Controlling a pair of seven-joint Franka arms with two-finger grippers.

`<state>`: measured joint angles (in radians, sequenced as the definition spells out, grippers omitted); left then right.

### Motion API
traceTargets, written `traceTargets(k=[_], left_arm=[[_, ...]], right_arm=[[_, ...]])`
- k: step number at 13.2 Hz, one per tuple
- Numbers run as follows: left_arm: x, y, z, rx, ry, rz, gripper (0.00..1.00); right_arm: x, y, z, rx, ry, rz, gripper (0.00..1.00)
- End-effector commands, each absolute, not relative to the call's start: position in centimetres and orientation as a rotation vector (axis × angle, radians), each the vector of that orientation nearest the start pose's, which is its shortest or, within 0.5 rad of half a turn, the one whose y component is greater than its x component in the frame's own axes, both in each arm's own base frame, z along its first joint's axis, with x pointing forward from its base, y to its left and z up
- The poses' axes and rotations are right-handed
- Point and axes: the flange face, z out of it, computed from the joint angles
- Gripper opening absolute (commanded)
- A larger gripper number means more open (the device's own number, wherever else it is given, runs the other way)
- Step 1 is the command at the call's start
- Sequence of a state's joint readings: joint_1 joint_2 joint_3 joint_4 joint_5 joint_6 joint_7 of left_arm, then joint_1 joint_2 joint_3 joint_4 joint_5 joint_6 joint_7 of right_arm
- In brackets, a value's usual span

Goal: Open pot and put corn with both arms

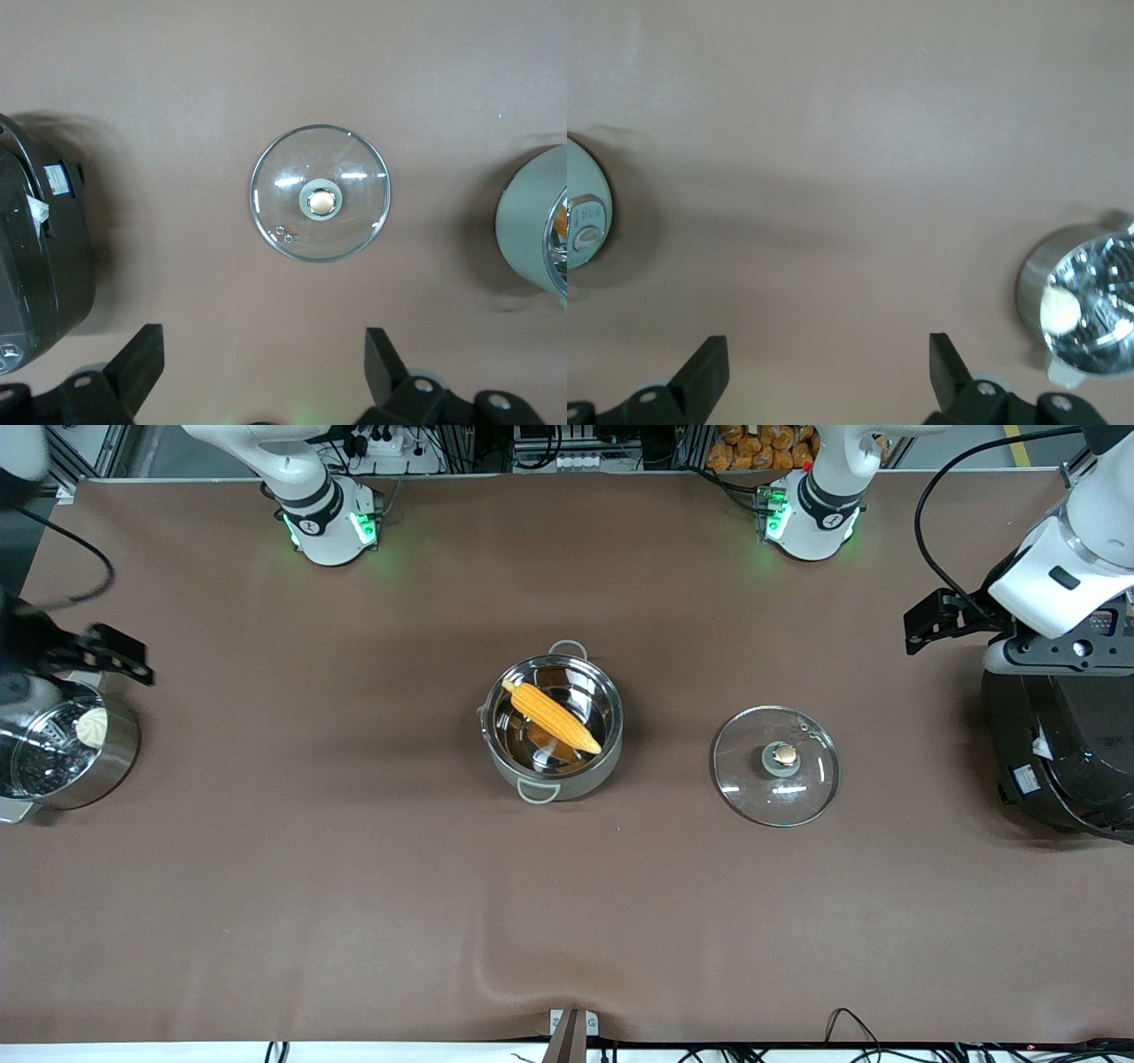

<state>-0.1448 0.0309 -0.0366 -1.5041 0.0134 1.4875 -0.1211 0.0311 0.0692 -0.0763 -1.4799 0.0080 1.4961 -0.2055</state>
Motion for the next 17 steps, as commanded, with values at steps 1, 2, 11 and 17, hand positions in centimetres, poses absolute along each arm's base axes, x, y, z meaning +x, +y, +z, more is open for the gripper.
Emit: traceTargets(k=[1, 2, 11, 17], left_arm=[[54.1, -9.2, 63.9, -3.117, 0.118, 0.073, 1.00], [54.1, -9.1, 64.0, -3.118, 0.115, 0.070, 1.00], [54.3, -6.5, 64.8, -3.125, 0.056, 0.034, 1.00], [54.7, -6.1, 64.7, -3.124, 0.111, 0.010, 1.00]], right_arm=[[54.5, -3.4, 63.3, -3.106, -0.076, 0.127, 1.00], [54.2, -3.5, 63.4, -3.106, -0.019, 0.144, 1.00], [53.7, -2.9, 64.5, -3.090, 0.114, 0.110, 1.00], [53.7, -2.9, 65.0, -3.087, 0.108, 0.081, 1.00]])
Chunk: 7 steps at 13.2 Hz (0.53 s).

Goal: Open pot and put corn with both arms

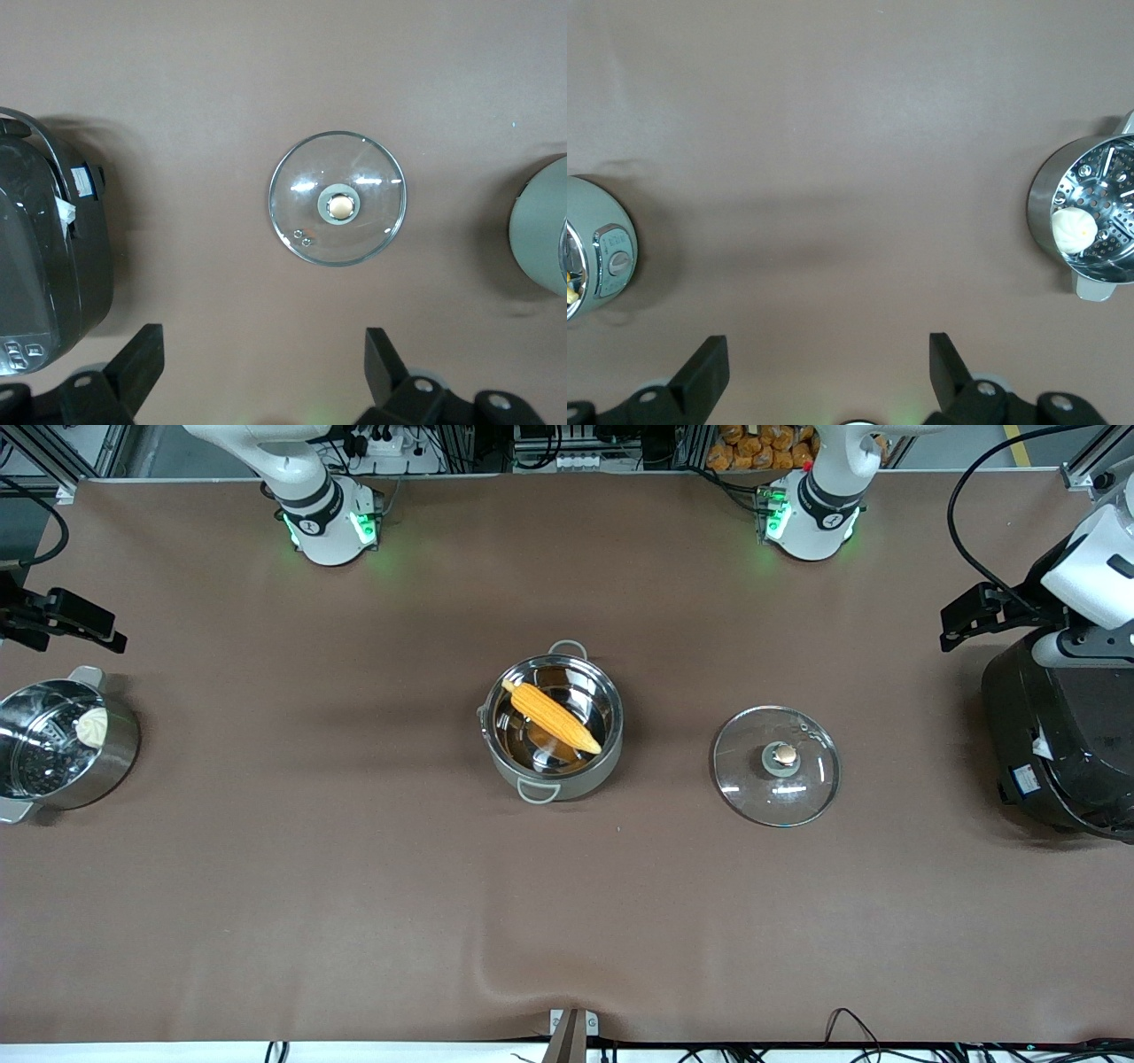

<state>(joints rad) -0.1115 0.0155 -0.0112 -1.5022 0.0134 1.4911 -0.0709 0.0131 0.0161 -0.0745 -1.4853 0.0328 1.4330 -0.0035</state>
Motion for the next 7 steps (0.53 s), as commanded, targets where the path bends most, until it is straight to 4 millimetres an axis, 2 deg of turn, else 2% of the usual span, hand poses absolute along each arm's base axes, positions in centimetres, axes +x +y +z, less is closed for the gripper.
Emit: traceTargets(k=[1, 7], left_arm=[[54.85, -5.99, 64.66, -3.125, 0.106, -0.002, 1.00], [54.89, -5.93, 64.50, -3.123, 0.174, 0.011, 1.00]], right_arm=[[53.61, -3.06, 65.05, -3.086, 0.108, 0.078, 1.00], [53.43, -2.92, 65.43, -3.088, 0.103, 0.062, 1.00]])
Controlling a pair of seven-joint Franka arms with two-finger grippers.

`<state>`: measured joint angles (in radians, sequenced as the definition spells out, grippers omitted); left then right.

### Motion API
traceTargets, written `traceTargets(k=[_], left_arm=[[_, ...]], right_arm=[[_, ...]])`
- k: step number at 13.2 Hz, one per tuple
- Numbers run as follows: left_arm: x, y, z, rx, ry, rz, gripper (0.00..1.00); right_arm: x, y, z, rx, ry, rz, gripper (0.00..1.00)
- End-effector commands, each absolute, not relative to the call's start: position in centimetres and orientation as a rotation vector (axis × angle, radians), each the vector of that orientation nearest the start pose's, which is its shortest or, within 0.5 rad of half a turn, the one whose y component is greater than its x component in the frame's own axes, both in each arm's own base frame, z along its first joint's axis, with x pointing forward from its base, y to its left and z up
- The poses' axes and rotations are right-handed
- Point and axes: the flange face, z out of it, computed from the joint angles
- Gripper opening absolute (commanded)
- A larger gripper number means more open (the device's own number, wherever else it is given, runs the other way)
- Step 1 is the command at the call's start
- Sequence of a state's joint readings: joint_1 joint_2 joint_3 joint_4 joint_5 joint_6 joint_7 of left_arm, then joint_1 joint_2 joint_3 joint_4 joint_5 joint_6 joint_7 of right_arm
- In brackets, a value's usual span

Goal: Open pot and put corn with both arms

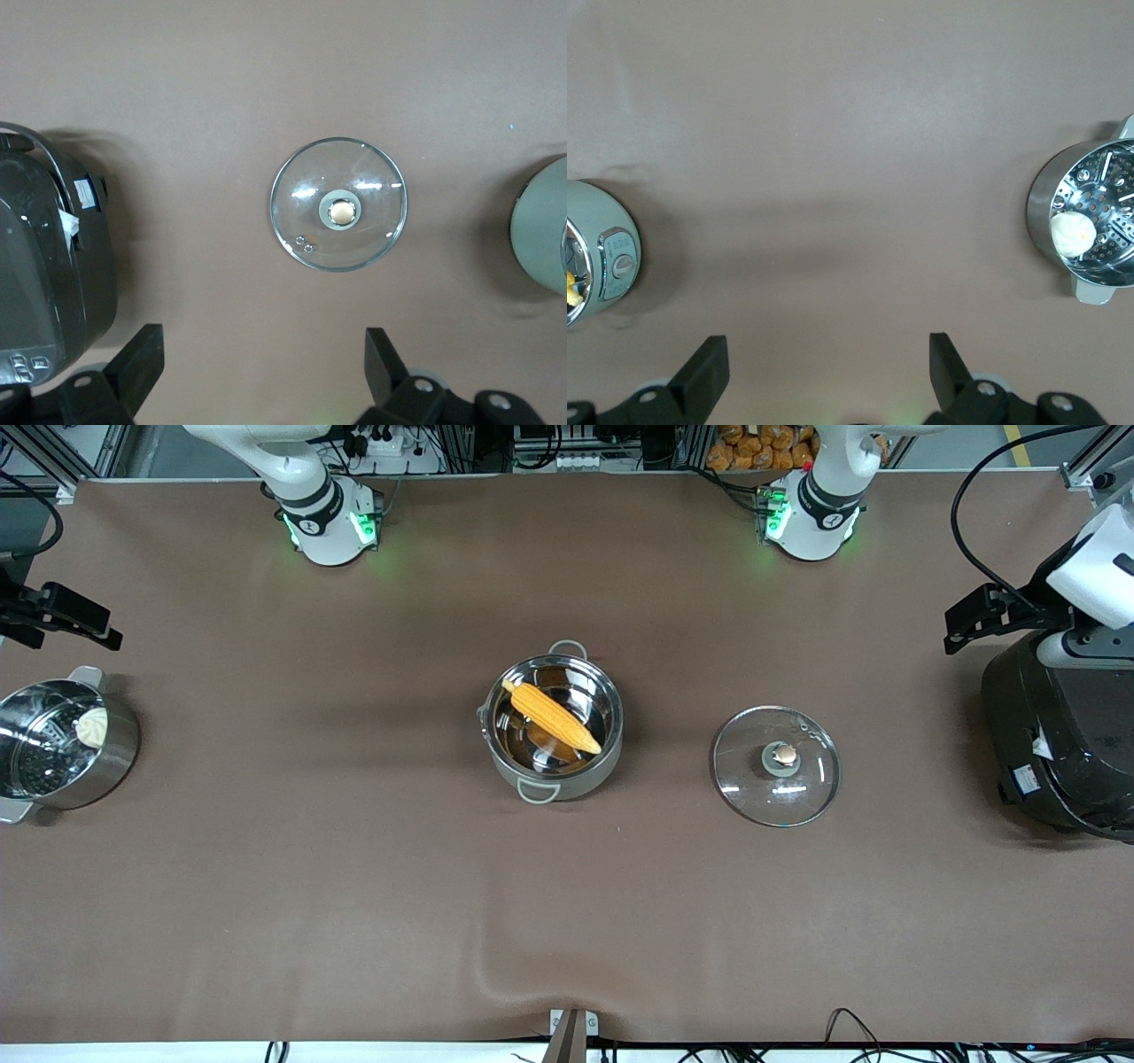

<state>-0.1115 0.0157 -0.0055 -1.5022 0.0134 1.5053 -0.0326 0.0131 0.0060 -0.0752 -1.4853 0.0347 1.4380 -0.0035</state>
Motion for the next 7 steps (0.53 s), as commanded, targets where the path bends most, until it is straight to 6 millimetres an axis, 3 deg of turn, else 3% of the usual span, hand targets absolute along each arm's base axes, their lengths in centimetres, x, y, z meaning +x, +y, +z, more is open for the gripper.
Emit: traceTargets(k=[1, 7], left_arm=[[54.94, -5.93, 64.49, -3.123, 0.174, 0.011, 1.00], [55.04, -5.29, 64.68, -3.126, 0.131, 0.006, 1.00]], right_arm=[[53.41, -3.01, 65.60, -3.088, 0.103, 0.052, 1.00], [52.90, -3.51, 66.15, -3.087, 0.113, 0.035, 1.00]])
